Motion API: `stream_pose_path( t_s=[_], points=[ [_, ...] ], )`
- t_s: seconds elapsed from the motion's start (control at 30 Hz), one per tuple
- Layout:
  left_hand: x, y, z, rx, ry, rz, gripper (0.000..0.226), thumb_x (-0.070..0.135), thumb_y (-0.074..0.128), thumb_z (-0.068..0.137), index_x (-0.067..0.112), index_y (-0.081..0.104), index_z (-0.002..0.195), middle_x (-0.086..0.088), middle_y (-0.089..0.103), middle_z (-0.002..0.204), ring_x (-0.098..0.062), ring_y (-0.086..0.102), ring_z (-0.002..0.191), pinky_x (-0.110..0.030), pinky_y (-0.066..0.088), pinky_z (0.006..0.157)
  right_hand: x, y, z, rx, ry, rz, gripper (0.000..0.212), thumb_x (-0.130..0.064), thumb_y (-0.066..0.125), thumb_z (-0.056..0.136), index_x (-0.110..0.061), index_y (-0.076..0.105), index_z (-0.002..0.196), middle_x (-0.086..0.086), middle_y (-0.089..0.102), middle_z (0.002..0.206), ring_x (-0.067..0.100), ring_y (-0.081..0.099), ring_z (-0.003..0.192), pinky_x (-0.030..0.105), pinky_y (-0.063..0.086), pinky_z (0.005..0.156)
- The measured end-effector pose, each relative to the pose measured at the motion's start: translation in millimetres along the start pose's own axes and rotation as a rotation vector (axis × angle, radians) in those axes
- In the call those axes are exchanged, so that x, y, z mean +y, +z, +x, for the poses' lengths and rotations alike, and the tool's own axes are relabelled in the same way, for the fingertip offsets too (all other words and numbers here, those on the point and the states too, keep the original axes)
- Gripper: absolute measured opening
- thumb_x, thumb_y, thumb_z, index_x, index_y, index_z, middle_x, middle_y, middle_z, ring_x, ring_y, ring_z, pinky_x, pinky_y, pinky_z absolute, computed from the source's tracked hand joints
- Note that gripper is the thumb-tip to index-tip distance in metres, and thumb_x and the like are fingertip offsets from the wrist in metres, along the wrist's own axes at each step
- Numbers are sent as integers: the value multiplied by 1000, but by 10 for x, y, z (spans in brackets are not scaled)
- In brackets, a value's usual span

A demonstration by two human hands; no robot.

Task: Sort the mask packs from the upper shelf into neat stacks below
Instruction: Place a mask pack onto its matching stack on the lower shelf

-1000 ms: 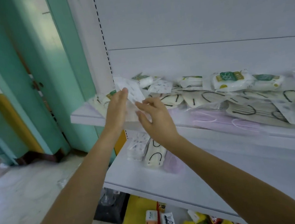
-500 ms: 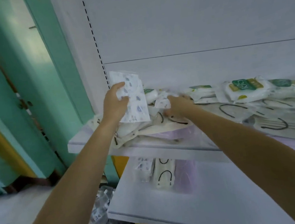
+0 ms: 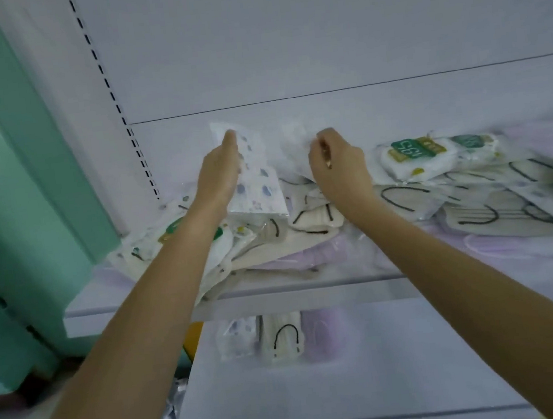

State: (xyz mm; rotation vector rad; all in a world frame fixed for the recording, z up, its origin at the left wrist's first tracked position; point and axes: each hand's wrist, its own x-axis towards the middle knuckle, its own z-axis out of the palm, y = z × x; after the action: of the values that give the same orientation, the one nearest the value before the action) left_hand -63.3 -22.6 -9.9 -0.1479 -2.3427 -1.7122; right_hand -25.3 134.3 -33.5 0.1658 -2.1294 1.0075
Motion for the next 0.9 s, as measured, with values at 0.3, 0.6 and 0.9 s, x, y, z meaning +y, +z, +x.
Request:
stream_pose_path(
  t_s=[0.3, 0.6, 0.9],
  points=[
    [178, 679, -312, -36, 246, 19, 62, -5, 49, 85, 20, 38, 141, 3, 40, 144, -10, 39, 129, -22, 39, 103, 375, -526, -413, -339, -227, -90, 36, -24, 46, 96, -9, 58, 126, 9, 52, 136, 22, 43, 128, 18, 23, 103],
    [611, 2138, -1125, -38, 271, -107, 52, -6, 39, 87, 17, 50, 132, 5, 43, 139, -6, 40, 128, -10, 36, 98, 1567, -2451, -654, -450, 271, -735, 44, -37, 44, 96, -10, 47, 131, 12, 47, 134, 31, 37, 126, 38, 32, 100],
    [442, 2728, -1731, 25, 101, 63, 48, -5, 38, 90, 10, 45, 136, -7, 36, 142, -18, 35, 132, -27, 29, 109, 1903, -2850, -940, -572, 149, -615, 58, -59, 50, 85, -20, 51, 129, 6, 43, 129, 27, 34, 127, 37, 22, 107]
  ],
)
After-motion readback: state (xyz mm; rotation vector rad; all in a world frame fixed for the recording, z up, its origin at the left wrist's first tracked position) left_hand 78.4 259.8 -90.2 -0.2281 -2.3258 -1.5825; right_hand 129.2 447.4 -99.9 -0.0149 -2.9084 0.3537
